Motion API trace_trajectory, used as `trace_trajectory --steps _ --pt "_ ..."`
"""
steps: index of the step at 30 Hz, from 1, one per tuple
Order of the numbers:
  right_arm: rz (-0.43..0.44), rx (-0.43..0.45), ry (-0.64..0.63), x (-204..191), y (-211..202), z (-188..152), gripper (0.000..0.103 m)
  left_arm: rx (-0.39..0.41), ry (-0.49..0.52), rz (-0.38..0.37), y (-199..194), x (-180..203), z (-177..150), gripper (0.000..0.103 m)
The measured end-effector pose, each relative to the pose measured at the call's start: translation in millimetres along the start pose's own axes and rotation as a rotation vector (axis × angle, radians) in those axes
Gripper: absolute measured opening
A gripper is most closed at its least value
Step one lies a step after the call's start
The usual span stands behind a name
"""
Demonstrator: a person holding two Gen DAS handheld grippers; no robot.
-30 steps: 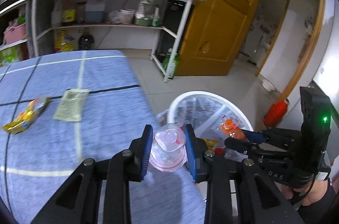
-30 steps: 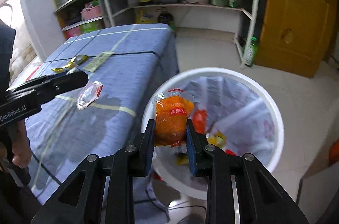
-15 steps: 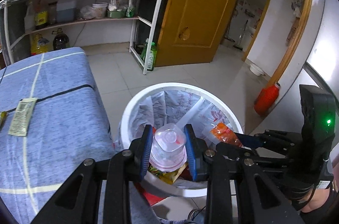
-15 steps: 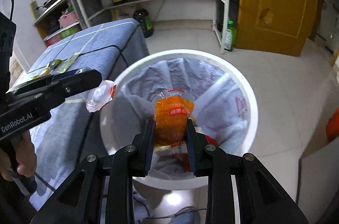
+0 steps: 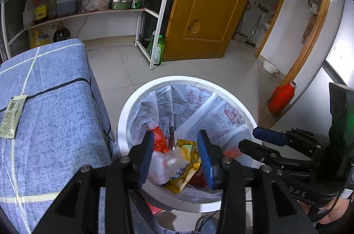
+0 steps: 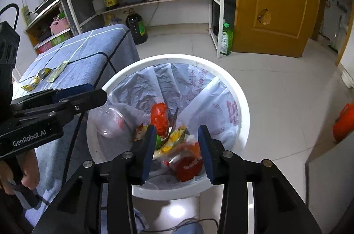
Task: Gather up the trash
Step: 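Open both grippers to drop the cup and packet into the wastebasket, then grasp the gold snack bag with the left gripper while the right grasps the paper label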
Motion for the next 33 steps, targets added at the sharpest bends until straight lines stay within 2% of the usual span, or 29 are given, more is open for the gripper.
trace_trajectory --steps 9,18,33 --pt "0.002 0.04 -0.001 -6.4 -12.7 4.4 0.041 0.022 -0.019 -0.007 -13.2 -3.9 0.6 0.044" --pt "0.068 0.097 -0.034 -36.2 -31.2 12.9 0.041 0.091 -0.023 0.018 -52.4 -17.1 -5.0 0.044" --pt "0.193 0.116 -0.138 -116.5 -35.6 34.3 0.041 0.152 -0.1 0.15 -112.4 -88.9 -27.3 0.044"
Point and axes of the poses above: each gripper's, at about its wrist camera, not at the fingertips, and y roughly the way its jaws point, x to its right, z to its top, the point moved 1 cm from there along y, roughly the way its jaws point, and after that the axes turned 5 degrees about -x, right-handed, at the moved point
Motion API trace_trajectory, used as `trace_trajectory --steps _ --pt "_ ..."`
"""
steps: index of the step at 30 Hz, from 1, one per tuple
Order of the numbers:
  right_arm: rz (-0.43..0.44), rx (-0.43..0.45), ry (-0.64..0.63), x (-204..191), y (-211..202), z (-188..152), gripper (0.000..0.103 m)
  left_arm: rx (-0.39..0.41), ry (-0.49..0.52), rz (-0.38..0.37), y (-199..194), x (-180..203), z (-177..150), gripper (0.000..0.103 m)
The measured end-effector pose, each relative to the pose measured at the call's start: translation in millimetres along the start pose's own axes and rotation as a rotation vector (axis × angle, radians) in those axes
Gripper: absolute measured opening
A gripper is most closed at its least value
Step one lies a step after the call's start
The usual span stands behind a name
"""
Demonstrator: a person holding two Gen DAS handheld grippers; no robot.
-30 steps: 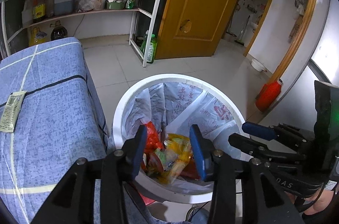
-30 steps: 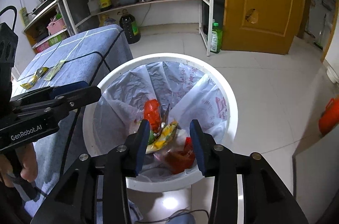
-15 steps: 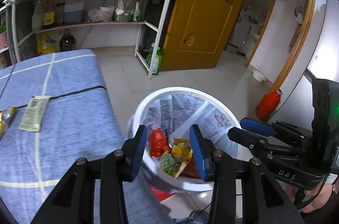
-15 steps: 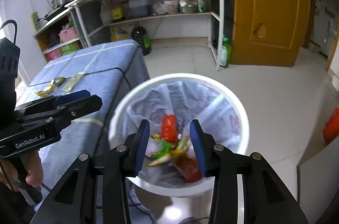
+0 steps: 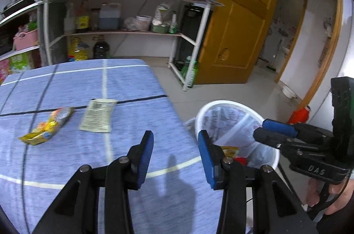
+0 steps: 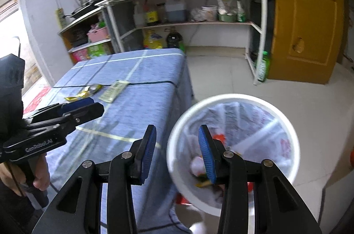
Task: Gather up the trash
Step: 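Grasp the gold snack bag with the left gripper while the right grasps the paper label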
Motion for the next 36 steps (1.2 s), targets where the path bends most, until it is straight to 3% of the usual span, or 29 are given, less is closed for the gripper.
trace_trajectory --steps 15,21,29,36 --pt "0.117 -0.04 -0.086 -75.9 47.2 35.4 0.041 0.03 -0.081 0.156 -29.9 -106.6 -3.1 0.044" --pt "0.149 -0.082 -0.098 -91.3 73.9 45.1 0.041 0.024 -0.1 0.21 -19.4 -145.7 -0.2 0.05" --pt "0.177 -0.138 -0.093 -102.2 108.2 58.8 0.041 -0.047 -0.065 0.258 11.2 -169.2 1.7 0.051" --pt "0.175 -0.188 -0.089 -106.1 136.3 69.2 0.041 -0.111 -0.041 0.247 28.5 -175.7 6.5 0.054"
Point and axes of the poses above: each gripper's, at about its wrist camera, not at the fingertips, and y roughly the way its jaws point, x to its right, z to its top, the point moved 1 cm from there along y, roughly the way its jaws point, and after that the axes turned 5 degrees about -x, right-handed, at the moved point
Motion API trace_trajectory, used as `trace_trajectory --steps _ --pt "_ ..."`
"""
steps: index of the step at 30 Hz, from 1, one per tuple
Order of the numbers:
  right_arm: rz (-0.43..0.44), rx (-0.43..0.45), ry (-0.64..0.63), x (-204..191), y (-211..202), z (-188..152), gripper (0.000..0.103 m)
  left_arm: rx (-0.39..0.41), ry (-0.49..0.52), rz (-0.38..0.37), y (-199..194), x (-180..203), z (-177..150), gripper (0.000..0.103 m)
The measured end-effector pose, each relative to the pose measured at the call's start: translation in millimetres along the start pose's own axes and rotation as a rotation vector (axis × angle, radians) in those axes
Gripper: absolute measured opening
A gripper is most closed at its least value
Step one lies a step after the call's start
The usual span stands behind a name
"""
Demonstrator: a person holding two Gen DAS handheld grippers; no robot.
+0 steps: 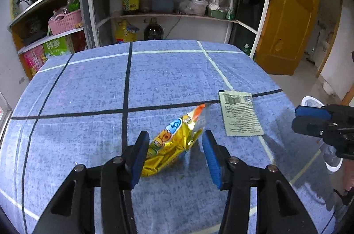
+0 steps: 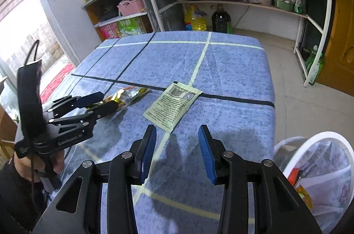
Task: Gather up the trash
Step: 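Grasp the gold snack bag with the left gripper while the right grasps the paper label, then carry the gold snack bag and paper label over the wastebasket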
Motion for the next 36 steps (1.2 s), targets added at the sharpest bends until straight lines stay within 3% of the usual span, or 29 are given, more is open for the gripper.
trace_trajectory --steps 6,10,13,19,21,26,36 --pt "0.004 -0.036 0.022 3.5 23.3 10.0 0.041 -0.078 -0.014 0.011 14.7 -2.2 1.4 0.053" --pt "-0.006 -0.051 0.019 -1.7 37.9 16.5 0.041 -0.076 0.002 0.009 11.2 2.5 -3.2 0.032" --pt "-0.017 -0.065 0.011 -7.3 49.7 19.9 0.041 -0.07 -0.017 -0.004 6.1 -0.3 -6.6 0.025" --pt "-0.099 -0.05 -0.042 -20.0 61.8 25.3 0.04 -0.047 -0.046 -0.014 -4.0 -10.6 -13.2 0.024" --pt "-0.151 -0.039 -0.064 -24.2 64.9 24.9 0.028 -0.045 -0.05 -0.017 -5.7 -11.6 -14.5 0.024" --pt "-0.133 -0.023 -0.047 -20.5 60.5 23.6 0.011 -0.038 -0.044 -0.019 -8.8 -8.9 -17.6 0.024" --pt "-0.086 0.014 -0.065 -21.8 28.5 9.7 0.007 0.002 -0.048 -0.048 -23.0 -2.9 -18.4 0.023"
Point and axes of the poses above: each gripper's, at about its wrist camera, not at the fingertips, and y roughly the way its jaws point, x to its right, z to its top, the point moved 1 cm from there along y, roughly the way its jaws point, and after that the axes turned 5 degrees about -x, right-handed, at the moved point
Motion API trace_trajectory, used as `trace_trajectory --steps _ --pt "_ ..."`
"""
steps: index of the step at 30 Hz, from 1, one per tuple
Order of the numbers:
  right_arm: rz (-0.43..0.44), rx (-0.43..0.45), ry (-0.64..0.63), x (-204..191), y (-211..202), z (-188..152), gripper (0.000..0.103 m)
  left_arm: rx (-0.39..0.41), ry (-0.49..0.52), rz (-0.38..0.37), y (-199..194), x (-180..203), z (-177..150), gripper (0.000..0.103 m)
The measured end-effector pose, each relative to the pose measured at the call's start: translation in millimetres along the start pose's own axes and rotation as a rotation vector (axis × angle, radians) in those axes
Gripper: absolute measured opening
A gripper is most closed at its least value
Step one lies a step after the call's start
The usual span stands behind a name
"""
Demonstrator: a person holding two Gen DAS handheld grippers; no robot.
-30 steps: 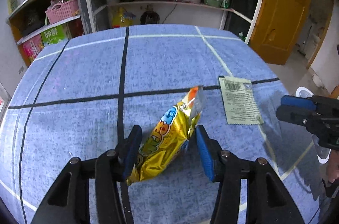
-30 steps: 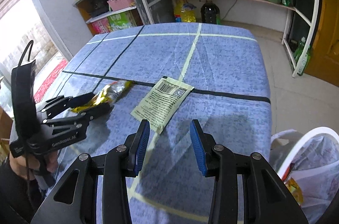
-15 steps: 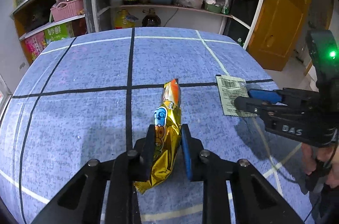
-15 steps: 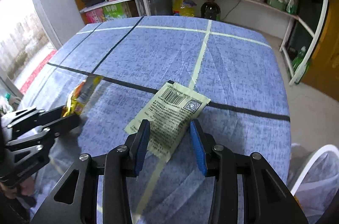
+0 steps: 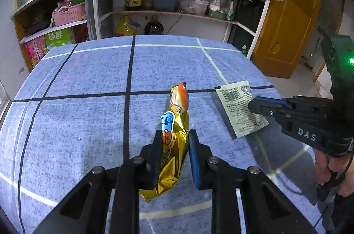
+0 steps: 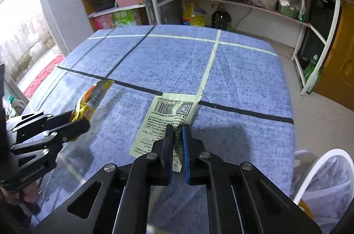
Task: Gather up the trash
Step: 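Carry the gold snack bag and paper label over the wastebasket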
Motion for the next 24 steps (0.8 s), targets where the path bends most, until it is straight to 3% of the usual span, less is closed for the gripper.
trace_trajectory --steps 10,24 --pt "-0.038 0.051 0.075 35.7 -57.3 -36.3 0.007 0.045 0.037 -0.093 -17.4 48.6 1.8 0.023" --pt "-0.139 0.156 0.195 106.8 -147.1 -97.8 0.007 0.065 0.108 -0.22 -21.9 153.7 -0.6 0.023"
Point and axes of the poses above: each gripper's, at about its wrist camera, not at the fingertips, and y roughly the way its jaws point, x to its right, z to its top, the point moved 1 cm from there along y, roughly the way its jaws point, and after that the axes turned 5 degrees about -x, right-handed, at the moved point
